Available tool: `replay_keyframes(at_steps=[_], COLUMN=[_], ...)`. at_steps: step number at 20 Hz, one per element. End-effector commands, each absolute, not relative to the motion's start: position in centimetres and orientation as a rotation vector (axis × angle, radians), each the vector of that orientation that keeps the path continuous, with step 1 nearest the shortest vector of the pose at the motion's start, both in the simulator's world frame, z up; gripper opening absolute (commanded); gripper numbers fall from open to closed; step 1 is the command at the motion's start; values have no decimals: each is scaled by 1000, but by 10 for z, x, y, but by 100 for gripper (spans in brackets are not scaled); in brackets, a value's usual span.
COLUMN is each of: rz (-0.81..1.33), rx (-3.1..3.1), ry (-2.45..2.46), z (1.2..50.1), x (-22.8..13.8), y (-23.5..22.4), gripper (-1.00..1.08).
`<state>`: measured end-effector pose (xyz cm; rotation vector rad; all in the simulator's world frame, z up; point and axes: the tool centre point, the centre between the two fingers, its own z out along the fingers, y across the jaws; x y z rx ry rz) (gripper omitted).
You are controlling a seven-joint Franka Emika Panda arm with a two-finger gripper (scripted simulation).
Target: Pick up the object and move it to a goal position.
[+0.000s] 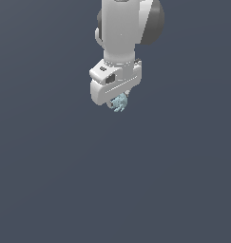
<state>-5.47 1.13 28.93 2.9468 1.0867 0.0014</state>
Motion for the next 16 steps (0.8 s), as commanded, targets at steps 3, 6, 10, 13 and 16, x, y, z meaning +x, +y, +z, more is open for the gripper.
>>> replay_keyframes(at_steps=[3,6,10,13,16], rz=[0,0,0,0,0], rx=[2948,2948,2948,2949,2949], ry=[1087,1086,1086,1085,1084], z=[330,350,370,378,382], x=[-64,-67,-70,-71,-71], y=[17,19,22,22,22], gripper=[-100,-100,-100,-100,-100])
